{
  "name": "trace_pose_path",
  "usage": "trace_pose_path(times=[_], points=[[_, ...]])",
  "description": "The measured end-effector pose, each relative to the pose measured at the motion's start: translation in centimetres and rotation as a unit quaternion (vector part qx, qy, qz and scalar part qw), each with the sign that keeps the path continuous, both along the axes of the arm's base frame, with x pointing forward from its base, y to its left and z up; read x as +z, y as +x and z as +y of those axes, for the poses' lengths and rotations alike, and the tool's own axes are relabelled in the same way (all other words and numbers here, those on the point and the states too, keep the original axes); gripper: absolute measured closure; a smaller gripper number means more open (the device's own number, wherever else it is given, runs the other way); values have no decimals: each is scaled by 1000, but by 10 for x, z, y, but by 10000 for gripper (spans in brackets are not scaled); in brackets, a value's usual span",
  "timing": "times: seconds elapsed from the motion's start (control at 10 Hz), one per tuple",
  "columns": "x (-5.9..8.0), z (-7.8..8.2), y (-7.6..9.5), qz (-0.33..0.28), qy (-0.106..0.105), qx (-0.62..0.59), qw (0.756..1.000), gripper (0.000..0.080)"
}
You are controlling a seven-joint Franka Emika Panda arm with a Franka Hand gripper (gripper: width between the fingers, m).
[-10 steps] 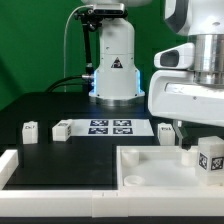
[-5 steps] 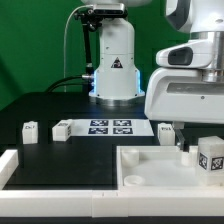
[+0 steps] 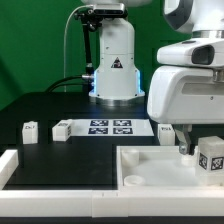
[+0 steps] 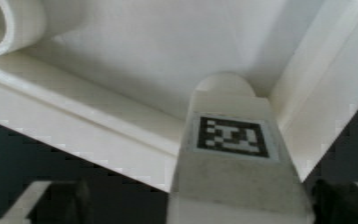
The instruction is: Assemble one leg
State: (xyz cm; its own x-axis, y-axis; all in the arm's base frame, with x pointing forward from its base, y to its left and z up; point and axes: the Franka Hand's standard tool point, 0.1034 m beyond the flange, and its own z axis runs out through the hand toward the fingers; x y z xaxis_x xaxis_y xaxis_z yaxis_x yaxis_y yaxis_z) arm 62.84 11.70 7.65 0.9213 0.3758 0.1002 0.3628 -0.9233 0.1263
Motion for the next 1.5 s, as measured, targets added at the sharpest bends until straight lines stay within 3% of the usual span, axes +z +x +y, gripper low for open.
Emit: trace_pose_path(times=[0.1,0.2,0.3,0.4,0.6,0.8,1.1,1.4,1.5], points=[[0,0,0,-1,1,-11,1000,311],[0,0,0,-1,1,-11,1000,447],[0,0,0,-2,6,-35,999,447],[-1,1,0,-6,15,-93,996,502],[-1,0,0,-19,37,-207,978,502],[-3,6,-4,-27,67,-370,926,503],[-4,6,-6,-38,88,-536,839,505],[-4,6,-6,-58,105,-706,698,505],[-4,5,-6,-57,109,-726,677,505]])
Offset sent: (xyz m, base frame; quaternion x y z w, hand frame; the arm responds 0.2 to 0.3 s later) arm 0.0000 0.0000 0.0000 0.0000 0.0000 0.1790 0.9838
